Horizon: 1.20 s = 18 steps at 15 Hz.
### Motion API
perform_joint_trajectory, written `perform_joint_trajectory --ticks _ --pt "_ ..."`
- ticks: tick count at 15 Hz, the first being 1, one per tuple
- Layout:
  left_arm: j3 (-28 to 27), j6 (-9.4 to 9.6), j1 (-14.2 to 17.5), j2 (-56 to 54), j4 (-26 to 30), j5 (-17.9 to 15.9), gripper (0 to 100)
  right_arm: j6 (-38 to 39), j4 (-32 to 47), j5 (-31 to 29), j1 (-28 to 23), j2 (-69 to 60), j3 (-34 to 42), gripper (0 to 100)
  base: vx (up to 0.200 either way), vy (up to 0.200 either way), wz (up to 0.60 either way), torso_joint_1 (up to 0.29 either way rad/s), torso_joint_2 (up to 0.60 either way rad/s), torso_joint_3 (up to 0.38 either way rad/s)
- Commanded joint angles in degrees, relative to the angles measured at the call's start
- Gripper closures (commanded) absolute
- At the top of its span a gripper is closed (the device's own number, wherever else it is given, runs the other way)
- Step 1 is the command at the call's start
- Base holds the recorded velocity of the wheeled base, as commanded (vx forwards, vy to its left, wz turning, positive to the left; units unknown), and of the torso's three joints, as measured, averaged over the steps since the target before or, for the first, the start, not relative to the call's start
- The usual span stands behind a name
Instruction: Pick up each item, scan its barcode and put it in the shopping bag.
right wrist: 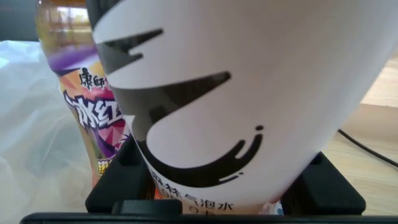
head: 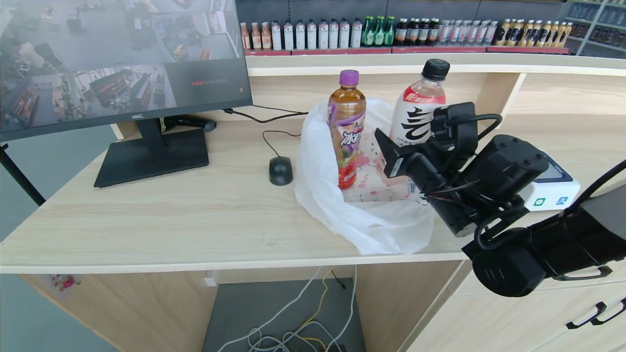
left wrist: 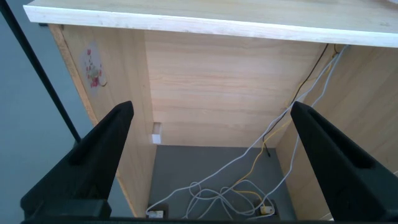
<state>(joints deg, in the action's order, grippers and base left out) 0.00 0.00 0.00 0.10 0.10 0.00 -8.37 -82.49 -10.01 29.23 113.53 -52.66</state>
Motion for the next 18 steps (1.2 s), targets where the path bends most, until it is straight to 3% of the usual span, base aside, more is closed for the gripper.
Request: perform_joint_trajectory --ticks 1,12,18 --pt "0.0 0.0 0.0 -0.01 -0.01 0.0 0 -0.06 -0.04 -0.1 -0.32 3.19 -0.86 100 0.0 0.0 0.0 0.0 0.0 0.0" --pt "0.0 0.0 0.0 -0.01 -0.01 0.0 0 -2.35 0.05 1.04 -5.33 4.42 -2.53 100 0.0 0.0 0.0 0.0 0.0 0.0" --pt "0.0 0.0 0.0 -0.01 -0.01 0.0 0 -2.35 0.05 1.04 -2.69 4.77 -2.44 100 0.0 0.0 0.0 0.0 0.0 0.0"
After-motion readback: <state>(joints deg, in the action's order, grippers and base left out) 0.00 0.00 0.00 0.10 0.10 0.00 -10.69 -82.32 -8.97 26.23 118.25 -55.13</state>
